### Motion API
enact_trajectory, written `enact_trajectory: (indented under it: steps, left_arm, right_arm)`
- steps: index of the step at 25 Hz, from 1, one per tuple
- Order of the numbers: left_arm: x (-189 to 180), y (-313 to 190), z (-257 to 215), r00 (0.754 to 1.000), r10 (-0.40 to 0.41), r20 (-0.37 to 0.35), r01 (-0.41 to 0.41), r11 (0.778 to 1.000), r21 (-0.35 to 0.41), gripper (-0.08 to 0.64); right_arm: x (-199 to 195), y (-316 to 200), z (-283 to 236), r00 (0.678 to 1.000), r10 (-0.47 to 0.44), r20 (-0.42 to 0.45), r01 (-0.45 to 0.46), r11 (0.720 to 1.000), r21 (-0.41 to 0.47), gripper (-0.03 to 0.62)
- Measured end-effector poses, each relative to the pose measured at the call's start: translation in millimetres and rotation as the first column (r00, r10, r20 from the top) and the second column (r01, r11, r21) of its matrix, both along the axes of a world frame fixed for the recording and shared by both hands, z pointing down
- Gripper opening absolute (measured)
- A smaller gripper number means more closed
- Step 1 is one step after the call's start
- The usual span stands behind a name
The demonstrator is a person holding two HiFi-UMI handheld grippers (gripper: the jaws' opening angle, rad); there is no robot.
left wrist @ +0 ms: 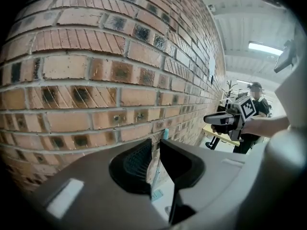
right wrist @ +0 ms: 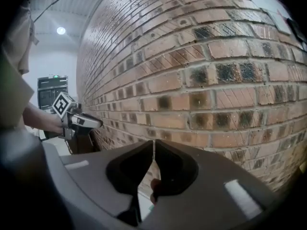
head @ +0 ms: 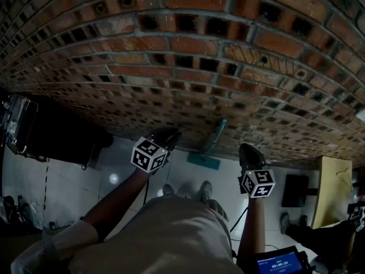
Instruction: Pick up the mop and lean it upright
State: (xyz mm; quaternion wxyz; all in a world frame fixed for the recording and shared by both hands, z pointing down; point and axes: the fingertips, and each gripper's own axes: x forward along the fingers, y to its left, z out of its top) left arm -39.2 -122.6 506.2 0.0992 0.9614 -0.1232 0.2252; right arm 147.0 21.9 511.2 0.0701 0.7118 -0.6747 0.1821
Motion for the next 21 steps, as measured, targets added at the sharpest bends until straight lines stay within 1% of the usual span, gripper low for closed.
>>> enact_trajectory:
  steps: [3, 7, 13, 17, 21]
  left_arm:
    - [-5, -3, 4, 1.0, 0.026, 0.009, -0.026, 1.0, -0.004, 0.075]
    - [-5, -6, 9, 0.999, 0.048, 0.013, -0.048, 0.999, -0.013, 0.074]
    - [5, 1, 17, 0.996, 0.086, 0.021, -0.086, 0.996, -0.027, 0.074]
    - [18, 7, 20, 0.994, 0.104, 0.026, -0.103, 0.994, -0.032, 0.072]
    - [36, 13, 21, 0.992, 0.123, 0.038, -0.122, 0.992, -0.016, 0.072]
  right_arm:
    - [-7, -3, -5, 1.0, 0.023, -0.02, -0.022, 1.0, 0.015, 0.002]
    - [-11, -1, -5, 0.998, 0.047, -0.045, -0.047, 0.999, 0.013, 0.002]
    - [-12, 9, 6, 0.998, 0.054, -0.034, -0.055, 0.998, -0.021, 0.002]
    - [-9, 13, 13, 0.999, 0.036, -0.025, -0.037, 0.998, -0.041, 0.002]
    - [-2, 13, 16, 0.999, 0.004, -0.032, -0.005, 0.999, -0.05, 0.002]
